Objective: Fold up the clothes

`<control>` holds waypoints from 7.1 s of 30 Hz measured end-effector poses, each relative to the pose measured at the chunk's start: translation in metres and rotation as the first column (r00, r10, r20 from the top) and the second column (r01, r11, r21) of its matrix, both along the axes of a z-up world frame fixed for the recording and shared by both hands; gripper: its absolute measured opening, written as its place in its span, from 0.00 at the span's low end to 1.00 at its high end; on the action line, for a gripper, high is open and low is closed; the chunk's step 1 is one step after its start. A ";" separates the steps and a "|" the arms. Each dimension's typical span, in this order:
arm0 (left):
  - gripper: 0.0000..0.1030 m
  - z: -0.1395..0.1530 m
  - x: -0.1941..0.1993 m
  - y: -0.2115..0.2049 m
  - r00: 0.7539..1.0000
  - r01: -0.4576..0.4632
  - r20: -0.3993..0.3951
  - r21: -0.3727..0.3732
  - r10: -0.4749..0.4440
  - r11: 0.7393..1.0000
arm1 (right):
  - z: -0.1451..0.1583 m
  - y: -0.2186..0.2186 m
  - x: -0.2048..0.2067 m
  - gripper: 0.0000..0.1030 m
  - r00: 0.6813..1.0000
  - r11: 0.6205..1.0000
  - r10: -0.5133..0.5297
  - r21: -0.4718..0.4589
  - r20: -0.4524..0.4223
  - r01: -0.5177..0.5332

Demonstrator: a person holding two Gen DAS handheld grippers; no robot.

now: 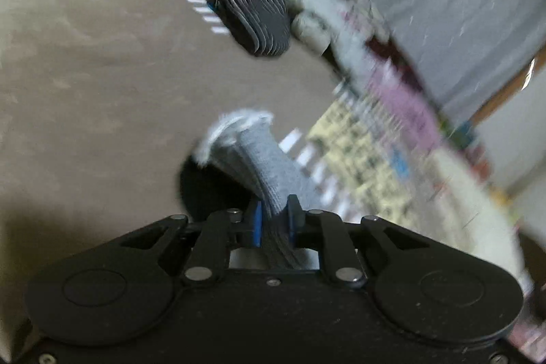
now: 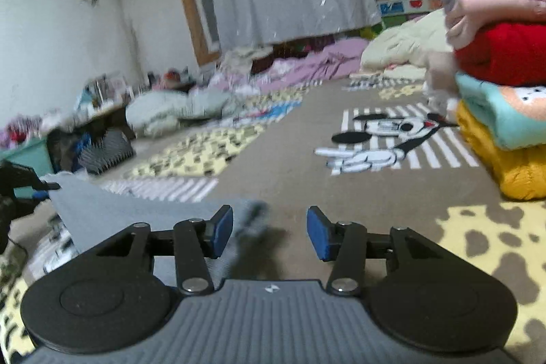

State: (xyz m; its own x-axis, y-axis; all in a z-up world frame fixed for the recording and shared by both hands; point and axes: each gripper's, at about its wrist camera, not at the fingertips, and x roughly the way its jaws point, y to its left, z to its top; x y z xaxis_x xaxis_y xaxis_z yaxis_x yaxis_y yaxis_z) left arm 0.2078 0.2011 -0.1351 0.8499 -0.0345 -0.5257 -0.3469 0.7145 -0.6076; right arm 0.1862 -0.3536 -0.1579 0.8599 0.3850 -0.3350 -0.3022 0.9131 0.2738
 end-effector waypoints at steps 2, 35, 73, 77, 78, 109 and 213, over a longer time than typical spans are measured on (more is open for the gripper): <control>0.12 0.008 -0.005 -0.006 0.999 0.006 0.042 0.032 -0.007 0.999 | 0.002 0.001 -0.002 0.47 1.000 1.000 0.005 0.005 0.010 -0.005; 0.12 -0.014 -0.068 -0.374 0.782 0.189 -0.154 0.982 -0.604 -0.005 | -0.004 -0.029 0.001 0.46 0.999 0.957 0.024 0.290 -0.048 -0.009; 0.38 0.003 -0.022 -0.273 0.819 0.485 -0.170 0.715 -0.548 0.503 | 0.016 0.048 0.003 0.47 0.977 0.977 0.204 0.051 0.056 -0.207; 0.39 0.004 -0.014 -0.279 0.806 0.498 -0.181 0.724 -0.564 0.478 | 0.004 0.054 0.020 0.39 0.983 0.985 0.168 -0.027 -0.078 -0.170; 0.39 0.009 -0.012 -0.275 0.795 0.518 -0.191 0.706 -0.575 0.483 | 0.006 0.055 0.019 0.39 0.983 0.984 0.169 -0.046 -0.076 -0.173; 0.66 0.019 -0.054 -0.200 0.878 0.422 -0.050 0.552 -0.476 0.719 | 0.020 0.067 -0.035 0.68 0.995 0.963 0.042 -0.262 -0.092 -0.064; 0.66 0.015 -0.033 -0.367 0.590 0.807 -0.057 0.005 -0.805 0.591 | 0.013 -0.205 -0.202 0.75 0.784 0.724 -0.581 0.300 -0.221 0.621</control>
State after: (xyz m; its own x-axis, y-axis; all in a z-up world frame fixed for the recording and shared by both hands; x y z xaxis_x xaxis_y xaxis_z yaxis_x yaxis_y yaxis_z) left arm 0.1744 -0.1657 -0.1203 0.4582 -0.6792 -0.5734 0.3541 0.7312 -0.5831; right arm -0.0157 -0.5581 -0.1453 0.9176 -0.0959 -0.3857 0.3266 0.7347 0.5945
